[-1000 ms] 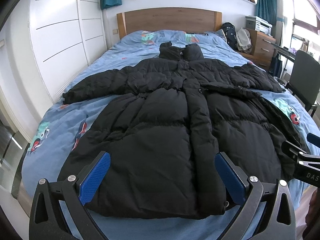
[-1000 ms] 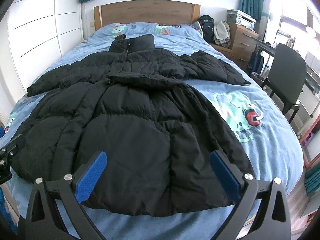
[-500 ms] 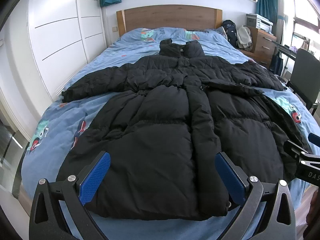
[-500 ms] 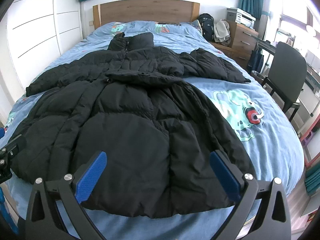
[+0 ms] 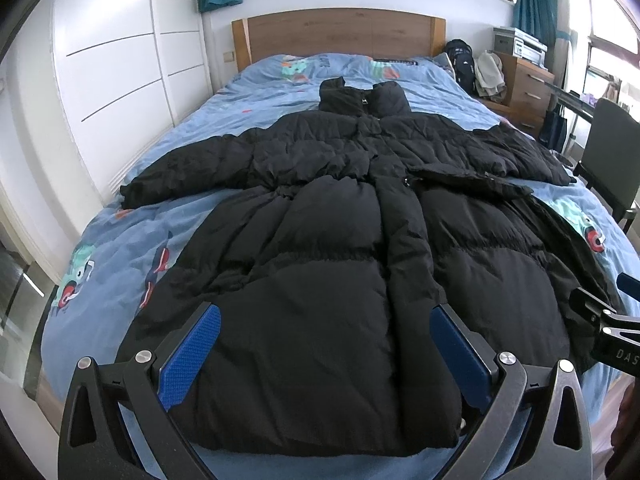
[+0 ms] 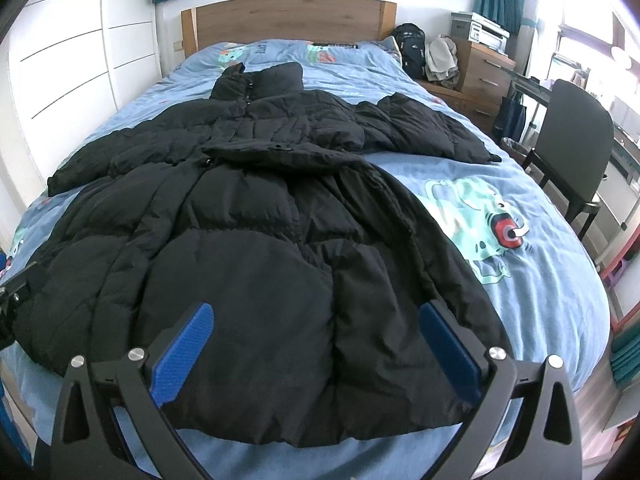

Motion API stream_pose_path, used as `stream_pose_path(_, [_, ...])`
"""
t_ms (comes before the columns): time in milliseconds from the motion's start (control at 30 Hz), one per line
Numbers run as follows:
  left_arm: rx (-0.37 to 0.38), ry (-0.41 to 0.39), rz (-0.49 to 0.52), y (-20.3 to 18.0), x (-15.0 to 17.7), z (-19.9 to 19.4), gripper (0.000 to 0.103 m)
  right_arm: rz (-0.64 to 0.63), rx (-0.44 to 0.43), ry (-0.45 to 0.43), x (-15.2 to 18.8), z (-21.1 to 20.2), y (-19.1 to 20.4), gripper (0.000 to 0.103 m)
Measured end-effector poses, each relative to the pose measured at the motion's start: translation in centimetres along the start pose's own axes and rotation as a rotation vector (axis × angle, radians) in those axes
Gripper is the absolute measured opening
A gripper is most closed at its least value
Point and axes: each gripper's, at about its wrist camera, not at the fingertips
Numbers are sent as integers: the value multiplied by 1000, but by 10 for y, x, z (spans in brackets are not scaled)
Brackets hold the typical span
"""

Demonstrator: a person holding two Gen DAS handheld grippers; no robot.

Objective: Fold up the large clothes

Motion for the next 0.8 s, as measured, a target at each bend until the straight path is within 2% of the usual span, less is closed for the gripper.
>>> stream_pose_path(233, [1,10,10,1,-16,9,102,22,-12,-10,-12,6,-8,103])
stream_pose_path(400, [-6,-12,20,6,-33,15,102,43,-21,-16,-31,10,-13,103])
stream_pose_path(600, [-30,-43,14,19,-59,26,102,50,10,-47,-62,19,-25,103])
stream_pose_path(800, [-32,-30,8,32,-84,49,102,71,28,-66,-96,36,-44,103])
Point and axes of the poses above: each gripper's, at about its wrist camera, not at the fingertips, and z roughly the way its jaws point, y to its left, x to its underside, and after that the axes turned 4 degrees about y, right-handed
